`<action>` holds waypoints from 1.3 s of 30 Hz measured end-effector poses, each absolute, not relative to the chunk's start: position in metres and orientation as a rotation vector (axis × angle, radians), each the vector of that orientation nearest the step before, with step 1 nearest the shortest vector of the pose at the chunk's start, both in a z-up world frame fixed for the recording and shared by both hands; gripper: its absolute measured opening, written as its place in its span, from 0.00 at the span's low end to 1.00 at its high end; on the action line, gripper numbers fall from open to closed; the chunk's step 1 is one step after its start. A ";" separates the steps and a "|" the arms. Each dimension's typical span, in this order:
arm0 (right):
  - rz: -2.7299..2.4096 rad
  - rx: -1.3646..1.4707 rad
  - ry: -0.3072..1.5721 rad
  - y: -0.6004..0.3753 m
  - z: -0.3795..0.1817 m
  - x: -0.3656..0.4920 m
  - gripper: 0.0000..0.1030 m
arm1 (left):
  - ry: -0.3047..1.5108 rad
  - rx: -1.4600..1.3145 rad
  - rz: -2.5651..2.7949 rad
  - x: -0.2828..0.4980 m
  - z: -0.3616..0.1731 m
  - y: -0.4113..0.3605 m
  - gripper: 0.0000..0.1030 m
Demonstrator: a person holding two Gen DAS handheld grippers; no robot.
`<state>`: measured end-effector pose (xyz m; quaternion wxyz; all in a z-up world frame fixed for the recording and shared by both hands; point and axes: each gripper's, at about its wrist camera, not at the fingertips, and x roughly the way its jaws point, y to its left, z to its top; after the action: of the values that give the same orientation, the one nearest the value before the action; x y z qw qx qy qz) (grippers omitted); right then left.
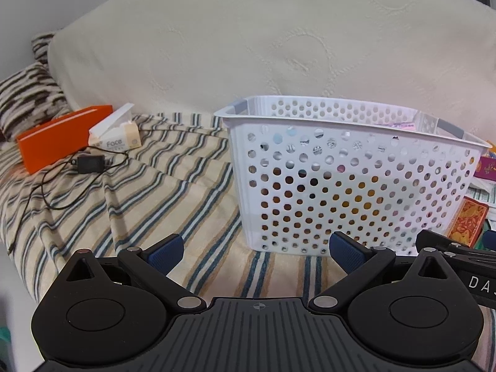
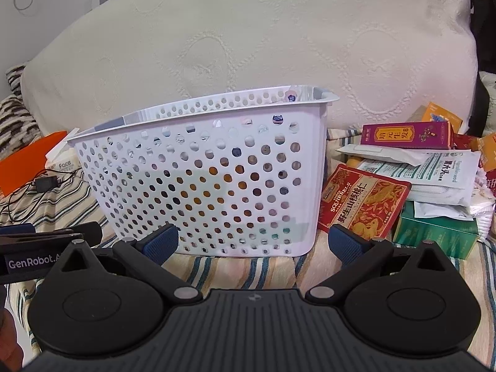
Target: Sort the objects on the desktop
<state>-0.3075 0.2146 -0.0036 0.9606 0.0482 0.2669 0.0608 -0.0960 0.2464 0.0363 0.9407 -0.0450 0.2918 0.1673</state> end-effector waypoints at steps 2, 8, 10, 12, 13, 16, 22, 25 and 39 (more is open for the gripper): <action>0.121 0.098 0.539 0.215 -0.004 -0.308 0.99 | 0.596 -0.088 0.340 -0.096 0.036 0.247 1.00; 0.120 0.097 0.539 0.216 -0.004 -0.309 0.99 | 0.592 -0.072 0.344 -0.096 0.036 0.246 1.00; 0.119 0.099 0.540 0.216 -0.004 -0.309 0.99 | 0.590 -0.071 0.343 -0.096 0.036 0.246 1.00; 0.121 0.099 0.541 0.215 -0.003 -0.310 0.99 | 0.588 -0.068 0.343 -0.096 0.036 0.246 1.00; 0.121 0.099 0.542 0.216 -0.003 -0.310 0.99 | 0.588 -0.067 0.342 -0.096 0.036 0.246 1.00; 0.122 0.099 0.542 0.215 -0.003 -0.310 0.99 | 0.590 -0.069 0.340 -0.096 0.036 0.246 1.00; 0.125 0.099 0.544 0.215 -0.003 -0.310 0.99 | 0.609 -0.093 0.337 -0.096 0.035 0.247 1.00; 0.125 0.098 0.543 0.215 -0.003 -0.310 0.99 | 0.609 -0.094 0.339 -0.097 0.034 0.246 1.00; 0.124 0.098 0.543 0.215 -0.002 -0.310 0.99 | 0.610 -0.091 0.342 -0.097 0.033 0.243 1.00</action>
<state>-0.3100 0.2146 -0.0023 0.9603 0.0481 0.2677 0.0614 -0.0968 0.2435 0.0333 0.9385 -0.0447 0.2988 0.1673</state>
